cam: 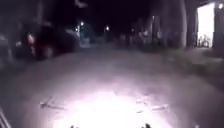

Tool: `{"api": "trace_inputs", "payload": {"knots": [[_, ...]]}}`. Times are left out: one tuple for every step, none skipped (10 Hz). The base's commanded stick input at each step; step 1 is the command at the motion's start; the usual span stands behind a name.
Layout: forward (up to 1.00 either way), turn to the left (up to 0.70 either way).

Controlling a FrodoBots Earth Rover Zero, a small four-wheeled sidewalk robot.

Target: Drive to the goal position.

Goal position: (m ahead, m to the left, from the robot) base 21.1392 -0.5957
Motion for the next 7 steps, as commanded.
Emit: {"api": "trace_inputs", "payload": {"knots": [[0.70,0.00],[0.70,0.00],[0.70,0.00],[0.70,0.00],[0.70,0.00],[0.70,0.00],[0.70,0.00]]}}
